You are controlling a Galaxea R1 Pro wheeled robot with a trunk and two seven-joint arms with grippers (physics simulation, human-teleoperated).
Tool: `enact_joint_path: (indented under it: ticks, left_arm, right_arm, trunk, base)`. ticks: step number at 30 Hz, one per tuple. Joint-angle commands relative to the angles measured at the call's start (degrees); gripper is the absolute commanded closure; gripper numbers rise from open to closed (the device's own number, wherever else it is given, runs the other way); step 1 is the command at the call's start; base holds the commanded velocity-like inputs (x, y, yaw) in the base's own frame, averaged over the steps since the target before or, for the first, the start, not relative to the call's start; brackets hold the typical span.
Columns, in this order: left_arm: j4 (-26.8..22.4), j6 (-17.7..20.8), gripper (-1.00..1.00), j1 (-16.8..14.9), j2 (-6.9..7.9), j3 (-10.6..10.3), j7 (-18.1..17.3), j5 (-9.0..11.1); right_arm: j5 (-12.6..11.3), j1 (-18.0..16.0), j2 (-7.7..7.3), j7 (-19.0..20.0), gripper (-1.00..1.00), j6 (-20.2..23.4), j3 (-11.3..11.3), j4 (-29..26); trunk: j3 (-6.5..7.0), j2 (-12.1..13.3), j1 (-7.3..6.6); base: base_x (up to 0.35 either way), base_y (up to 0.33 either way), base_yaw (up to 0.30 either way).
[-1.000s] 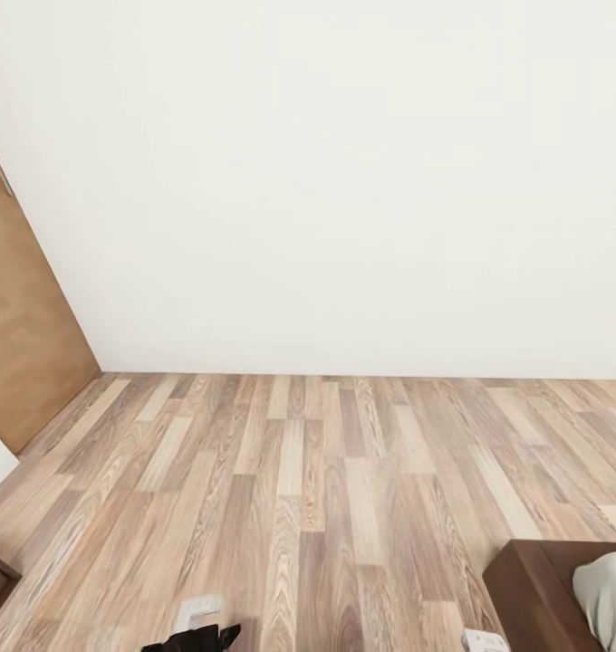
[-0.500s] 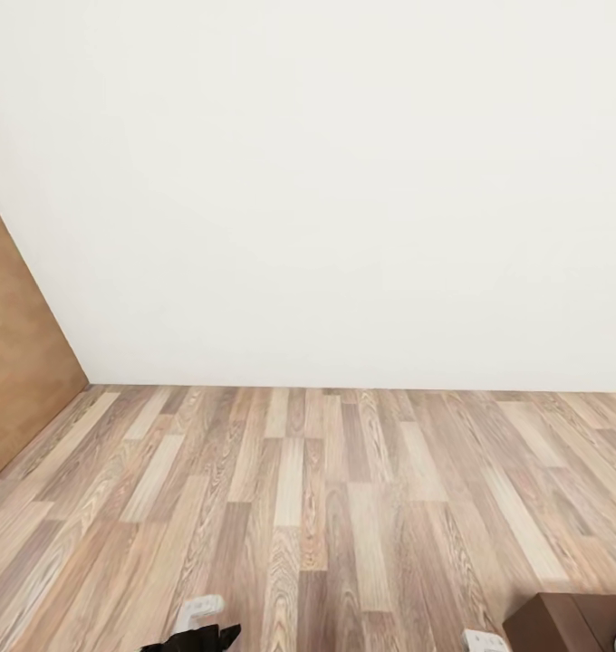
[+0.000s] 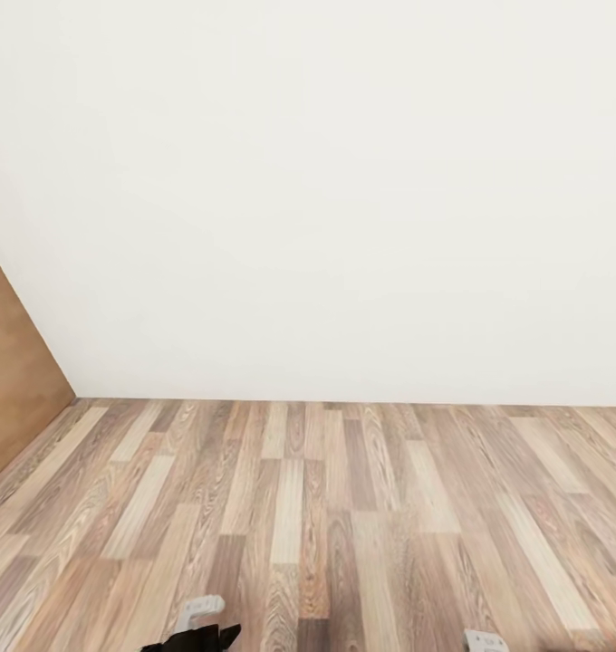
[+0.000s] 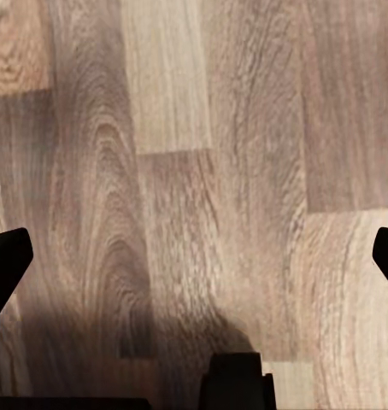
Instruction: In the bedroom, move the book from the bed onto either nightstand, and place the two sandals side by side next to the bed.
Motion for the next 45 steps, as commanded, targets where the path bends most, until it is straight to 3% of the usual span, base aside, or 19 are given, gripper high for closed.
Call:
enact_joint_path:
  ticks: [1, 45]
  left_arm:
    - [0.03, -0.23, -1.00, -0.03, 0.01, 0.44, -0.14, -0.60]
    - [0.02, -0.23, -1.00, -0.03, 0.01, 0.45, -0.14, -0.60]
  right_arm:
    - [0.62, 0.00, 0.01, 0.25, -1.00, 0.23, -0.49, -0.09]
    - [1.02, -0.02, 0.01, 0.51, -1.00, 0.23, -0.49, -0.09]
  trunk:
    - [-0.05, -0.02, 0.03]
    - [-0.05, -0.02, 0.03]
  base:
    - [0.328, 0.000, 0.000]
    - [0.328, 0.000, -0.006]
